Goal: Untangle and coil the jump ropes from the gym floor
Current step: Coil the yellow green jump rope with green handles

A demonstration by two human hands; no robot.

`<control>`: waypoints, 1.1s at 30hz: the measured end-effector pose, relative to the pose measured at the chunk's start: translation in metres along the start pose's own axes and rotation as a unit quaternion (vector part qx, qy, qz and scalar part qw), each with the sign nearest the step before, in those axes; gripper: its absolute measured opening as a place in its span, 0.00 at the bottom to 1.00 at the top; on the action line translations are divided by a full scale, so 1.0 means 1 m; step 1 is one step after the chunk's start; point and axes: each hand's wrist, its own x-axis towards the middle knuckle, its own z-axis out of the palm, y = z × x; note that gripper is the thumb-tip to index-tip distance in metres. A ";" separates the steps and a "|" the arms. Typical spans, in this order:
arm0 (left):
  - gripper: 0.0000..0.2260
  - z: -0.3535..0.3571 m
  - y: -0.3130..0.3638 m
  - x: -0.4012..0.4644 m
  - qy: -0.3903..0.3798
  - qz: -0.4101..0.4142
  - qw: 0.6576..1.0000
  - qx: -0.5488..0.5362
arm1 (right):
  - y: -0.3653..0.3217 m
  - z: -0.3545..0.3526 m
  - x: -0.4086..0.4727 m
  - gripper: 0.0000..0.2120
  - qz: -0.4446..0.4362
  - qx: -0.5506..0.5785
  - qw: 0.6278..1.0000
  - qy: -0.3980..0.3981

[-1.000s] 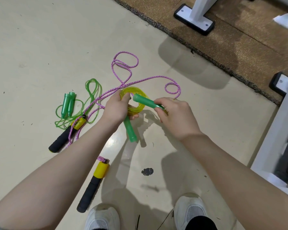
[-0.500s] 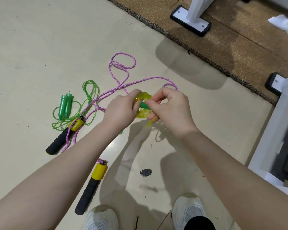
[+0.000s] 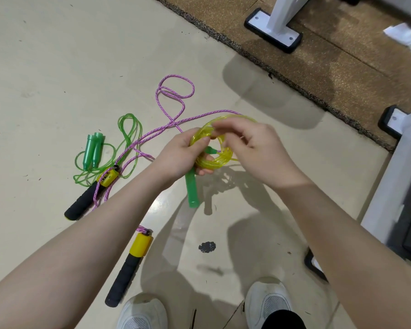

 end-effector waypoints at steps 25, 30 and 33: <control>0.08 0.023 0.000 -0.004 0.081 0.005 0.997 0.013 | 0.018 0.029 -0.024 0.49 -0.017 -0.408 0.913 0.003; 0.10 0.023 0.008 -0.011 -0.012 0.030 0.999 -0.002 | 0.017 0.027 -0.016 0.38 -0.017 -0.234 0.972 0.021; 0.06 0.021 0.012 -0.012 -0.073 0.043 0.996 0.000 | 0.018 0.016 -0.007 0.30 0.079 -0.187 0.978 -0.043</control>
